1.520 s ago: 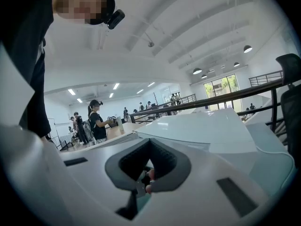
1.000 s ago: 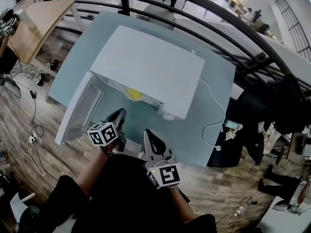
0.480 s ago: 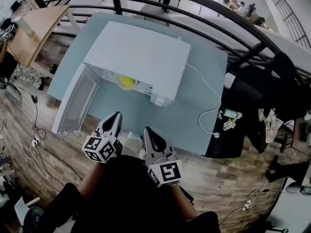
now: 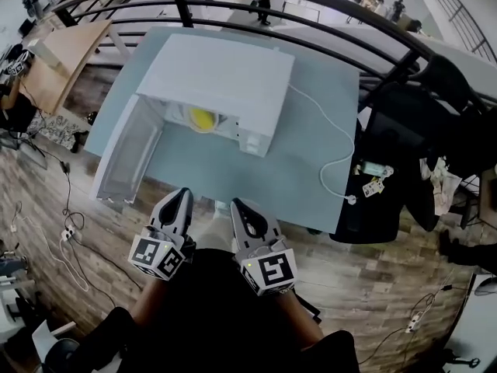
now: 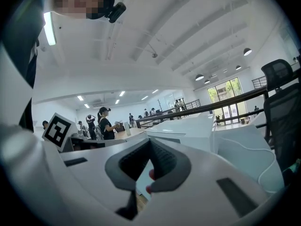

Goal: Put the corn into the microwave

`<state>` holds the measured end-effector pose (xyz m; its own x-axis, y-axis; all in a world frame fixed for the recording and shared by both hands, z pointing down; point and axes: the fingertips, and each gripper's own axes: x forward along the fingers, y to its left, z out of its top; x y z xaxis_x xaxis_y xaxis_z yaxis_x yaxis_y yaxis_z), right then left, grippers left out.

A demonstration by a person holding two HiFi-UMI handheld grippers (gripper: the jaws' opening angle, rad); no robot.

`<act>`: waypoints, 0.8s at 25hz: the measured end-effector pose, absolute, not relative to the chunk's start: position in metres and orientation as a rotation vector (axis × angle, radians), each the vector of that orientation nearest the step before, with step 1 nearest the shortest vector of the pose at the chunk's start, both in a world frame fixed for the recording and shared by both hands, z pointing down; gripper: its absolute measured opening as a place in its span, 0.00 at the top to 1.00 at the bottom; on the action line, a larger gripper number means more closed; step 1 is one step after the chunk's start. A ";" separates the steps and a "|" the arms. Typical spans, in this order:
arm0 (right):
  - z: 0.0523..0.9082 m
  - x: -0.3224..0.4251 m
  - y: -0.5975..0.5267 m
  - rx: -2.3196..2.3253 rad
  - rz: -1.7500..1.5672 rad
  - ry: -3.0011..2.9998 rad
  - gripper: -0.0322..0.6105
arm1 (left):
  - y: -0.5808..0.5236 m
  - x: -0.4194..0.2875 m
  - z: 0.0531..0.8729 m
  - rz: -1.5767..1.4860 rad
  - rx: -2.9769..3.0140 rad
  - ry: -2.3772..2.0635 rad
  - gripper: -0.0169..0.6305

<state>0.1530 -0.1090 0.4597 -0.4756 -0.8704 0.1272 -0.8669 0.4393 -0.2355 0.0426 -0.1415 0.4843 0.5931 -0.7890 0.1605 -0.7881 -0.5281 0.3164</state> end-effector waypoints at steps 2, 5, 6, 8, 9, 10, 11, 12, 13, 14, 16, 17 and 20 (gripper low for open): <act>0.457 0.153 -0.103 -1.592 -0.406 2.654 0.94 | -0.129 0.041 0.479 -0.006 2.482 -1.300 0.97; 0.454 0.153 -0.094 -1.578 -0.394 2.652 0.94 | -0.115 0.042 0.476 -0.017 2.475 -1.308 0.97; 0.453 0.152 -0.091 -1.575 -0.386 2.654 0.94 | -0.111 0.042 0.476 -0.019 2.477 -1.306 0.97; 0.449 0.151 -0.087 -1.565 -0.362 2.661 0.94 | -0.105 0.043 0.475 -0.025 2.486 -1.310 0.97; 0.448 0.150 -0.086 -1.561 -0.350 2.664 0.94 | -0.103 0.043 0.473 -0.027 2.492 -1.315 0.97; 0.446 0.150 -0.085 -1.557 -0.340 2.666 0.94 | -0.101 0.042 0.470 -0.028 2.500 -1.321 0.97; 0.445 0.150 -0.084 -1.555 -0.335 2.667 0.94 | -0.099 0.042 0.467 -0.027 2.507 -1.329 0.97; 0.444 0.151 -0.083 -1.554 -0.333 2.666 0.94 | -0.098 0.040 0.466 -0.027 2.511 -1.339 0.97; 0.444 0.152 -0.083 -1.554 -0.334 2.663 0.94 | -0.096 0.038 0.465 -0.028 2.510 -1.351 0.97; 0.444 0.153 -0.082 -1.555 -0.337 2.660 0.94 | -0.095 0.035 0.466 -0.030 2.502 -1.364 0.97; 0.445 0.154 -0.080 -1.558 -0.342 2.656 0.94 | -0.092 0.031 0.468 -0.040 2.475 -1.377 0.97; 0.445 0.154 -0.078 -1.559 -0.342 2.654 0.94 | -0.091 0.030 0.469 -0.043 2.463 -1.379 0.97; 0.445 0.156 -0.076 -1.561 -0.340 2.648 0.94 | -0.088 0.031 0.470 -0.034 2.469 -1.380 0.97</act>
<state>0.1564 -0.0756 0.4450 -0.4896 -0.8692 0.0693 -0.8584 0.4666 -0.2129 0.0307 -0.0878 0.4703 0.5354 -0.8345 0.1299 -0.8272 -0.4871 0.2803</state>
